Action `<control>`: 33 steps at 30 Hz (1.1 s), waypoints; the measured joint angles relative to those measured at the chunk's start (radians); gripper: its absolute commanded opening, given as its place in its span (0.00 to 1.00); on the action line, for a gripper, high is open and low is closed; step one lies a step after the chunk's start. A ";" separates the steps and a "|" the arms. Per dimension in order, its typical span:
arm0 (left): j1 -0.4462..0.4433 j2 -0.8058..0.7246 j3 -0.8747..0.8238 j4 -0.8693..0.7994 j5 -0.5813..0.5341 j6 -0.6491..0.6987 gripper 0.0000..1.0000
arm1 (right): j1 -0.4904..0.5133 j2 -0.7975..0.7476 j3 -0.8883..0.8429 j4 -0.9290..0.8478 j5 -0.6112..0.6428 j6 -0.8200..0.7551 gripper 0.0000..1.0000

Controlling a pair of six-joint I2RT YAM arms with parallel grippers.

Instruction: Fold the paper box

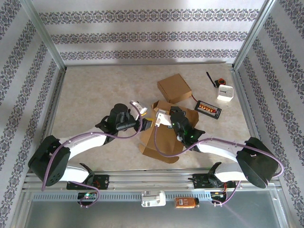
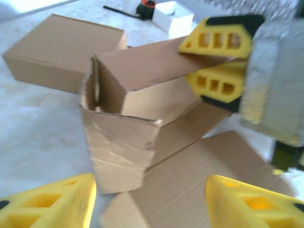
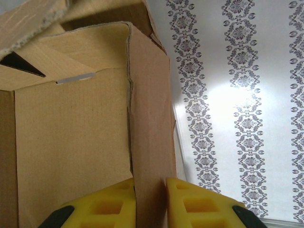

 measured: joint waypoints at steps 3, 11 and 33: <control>0.000 0.082 0.097 -0.113 -0.017 0.129 0.65 | 0.000 0.000 -0.001 0.001 -0.006 -0.001 0.19; 0.008 0.286 0.259 -0.264 -0.016 0.305 0.66 | 0.000 -0.012 -0.014 0.011 -0.021 -0.002 0.20; 0.150 0.454 0.396 -0.245 0.329 0.260 0.44 | -0.001 -0.030 -0.025 0.003 -0.049 -0.021 0.19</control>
